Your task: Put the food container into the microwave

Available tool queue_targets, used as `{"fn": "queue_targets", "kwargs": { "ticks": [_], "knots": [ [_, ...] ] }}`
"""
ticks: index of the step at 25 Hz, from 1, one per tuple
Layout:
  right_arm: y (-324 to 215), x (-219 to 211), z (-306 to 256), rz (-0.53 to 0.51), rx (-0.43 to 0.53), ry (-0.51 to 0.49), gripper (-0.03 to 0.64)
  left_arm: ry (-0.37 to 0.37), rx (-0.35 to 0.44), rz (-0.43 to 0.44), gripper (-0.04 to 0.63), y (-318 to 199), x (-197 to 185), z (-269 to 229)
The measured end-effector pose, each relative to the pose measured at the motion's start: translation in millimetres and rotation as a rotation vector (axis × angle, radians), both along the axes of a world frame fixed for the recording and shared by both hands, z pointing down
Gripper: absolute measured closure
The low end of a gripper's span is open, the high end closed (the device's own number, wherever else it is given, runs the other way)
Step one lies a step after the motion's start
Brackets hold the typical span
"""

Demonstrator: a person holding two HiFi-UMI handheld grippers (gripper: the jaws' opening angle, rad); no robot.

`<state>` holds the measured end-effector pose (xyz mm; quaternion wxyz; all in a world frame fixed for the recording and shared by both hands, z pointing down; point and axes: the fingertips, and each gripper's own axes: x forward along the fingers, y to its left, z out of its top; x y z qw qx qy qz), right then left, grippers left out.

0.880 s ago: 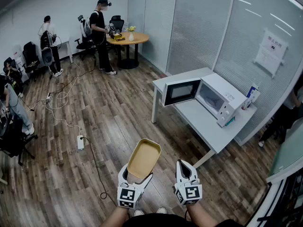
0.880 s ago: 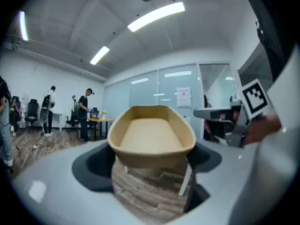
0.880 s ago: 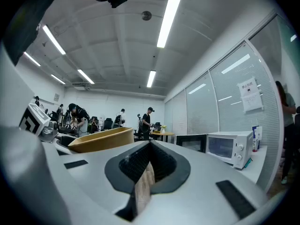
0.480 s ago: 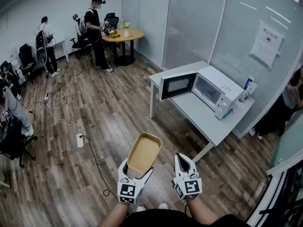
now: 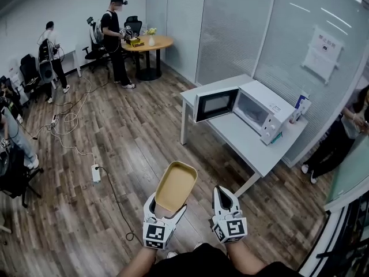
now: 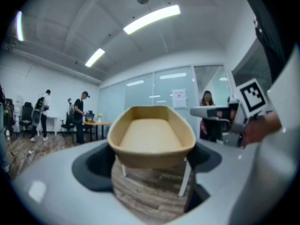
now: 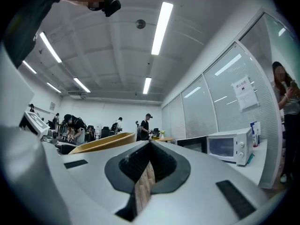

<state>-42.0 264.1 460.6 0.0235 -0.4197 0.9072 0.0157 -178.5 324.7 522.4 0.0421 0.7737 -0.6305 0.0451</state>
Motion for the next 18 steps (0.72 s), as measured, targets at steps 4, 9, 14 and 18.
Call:
{"fn": "queue_targets", "kwargs": {
  "ticks": [4, 9, 14, 18],
  "knots": [
    [-12.1, 0.9, -0.5, 0.011, -0.010, -0.003, 0.612, 0.028, -0.010, -0.001, 0.118, -11.8, -1.8, 2.1],
    [-45.9, -1.0, -2.4, 0.005, 0.015, -0.005, 0.612, 0.021, -0.002, -0.012, 0.118, -46.0, -4.6, 0.6],
    [-94.8, 6.5, -1.9, 0.005, -0.004, -0.024, 0.612, 0.008, 0.001, -0.011, 0.118, -90.2, 3.2, -3.2],
    [-135.4, 8.7, -9.7, -0.011, 0.011, -0.038, 0.612, 0.004, 0.007, -0.012, 0.118, -129.6, 8.2, -8.5]
  ]
}}
